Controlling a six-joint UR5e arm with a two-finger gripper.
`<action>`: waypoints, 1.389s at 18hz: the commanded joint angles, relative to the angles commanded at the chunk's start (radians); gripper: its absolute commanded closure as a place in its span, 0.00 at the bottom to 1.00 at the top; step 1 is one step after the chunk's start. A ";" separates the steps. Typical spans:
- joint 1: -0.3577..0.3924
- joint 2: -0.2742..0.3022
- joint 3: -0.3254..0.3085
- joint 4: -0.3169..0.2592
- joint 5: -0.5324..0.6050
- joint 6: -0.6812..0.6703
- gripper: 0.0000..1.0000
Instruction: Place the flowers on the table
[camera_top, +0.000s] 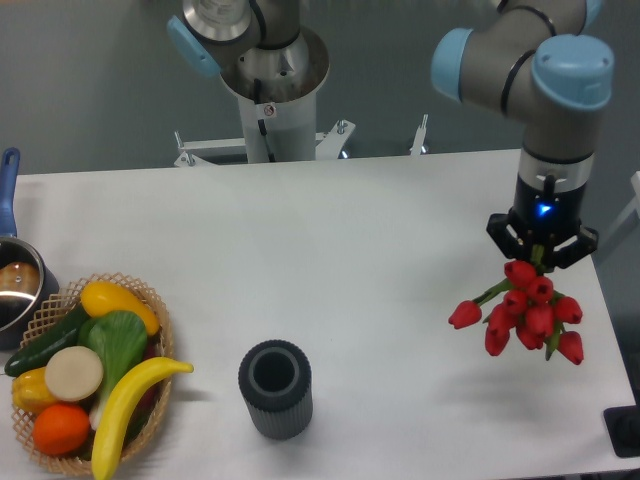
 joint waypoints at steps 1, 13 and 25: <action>-0.009 -0.002 -0.006 0.000 0.005 -0.002 1.00; -0.124 -0.015 -0.159 0.101 0.057 -0.103 0.56; -0.080 -0.018 -0.192 0.202 0.057 -0.092 0.00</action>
